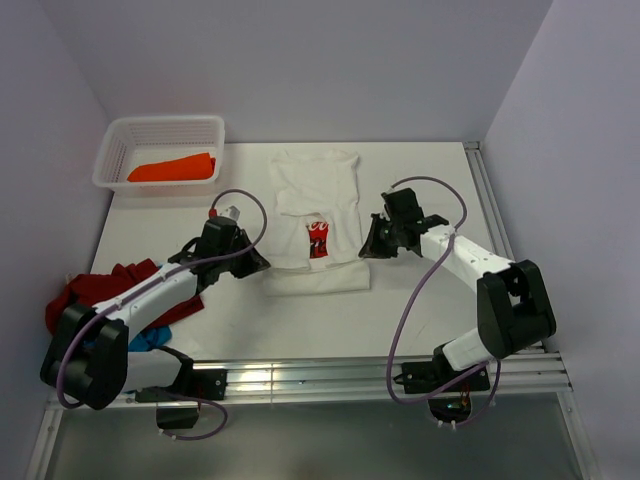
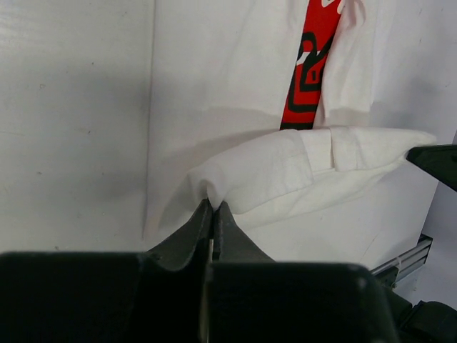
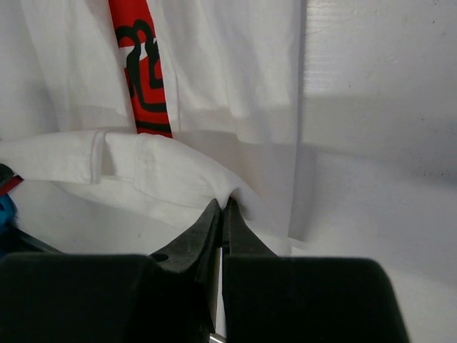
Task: Roll the t-shirts
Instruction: Fold the tshirt
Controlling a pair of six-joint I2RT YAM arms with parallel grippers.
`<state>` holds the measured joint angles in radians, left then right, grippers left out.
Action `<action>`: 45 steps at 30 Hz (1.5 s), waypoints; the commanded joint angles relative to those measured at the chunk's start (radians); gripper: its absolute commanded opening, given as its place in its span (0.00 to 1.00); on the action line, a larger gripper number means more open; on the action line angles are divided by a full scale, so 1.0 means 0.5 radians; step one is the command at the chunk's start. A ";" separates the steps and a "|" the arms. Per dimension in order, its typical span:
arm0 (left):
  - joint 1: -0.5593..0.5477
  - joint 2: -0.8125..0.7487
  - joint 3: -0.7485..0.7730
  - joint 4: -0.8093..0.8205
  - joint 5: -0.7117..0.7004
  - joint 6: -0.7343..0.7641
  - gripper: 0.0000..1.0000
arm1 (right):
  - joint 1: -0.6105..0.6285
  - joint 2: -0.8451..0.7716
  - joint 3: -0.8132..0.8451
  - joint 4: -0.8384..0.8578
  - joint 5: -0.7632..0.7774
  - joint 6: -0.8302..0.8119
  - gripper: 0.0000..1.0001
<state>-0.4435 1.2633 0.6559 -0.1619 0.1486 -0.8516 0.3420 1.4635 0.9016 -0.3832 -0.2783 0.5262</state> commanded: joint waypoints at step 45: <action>-0.122 -0.965 -1.029 0.824 -0.285 0.010 0.65 | 0.488 -1.307 -1.358 1.018 0.970 0.429 0.64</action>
<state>-0.4797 0.8062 0.1707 0.1398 0.0444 -0.8207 0.5632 0.8383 0.2630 0.0536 0.0750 0.7036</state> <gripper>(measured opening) 0.655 0.640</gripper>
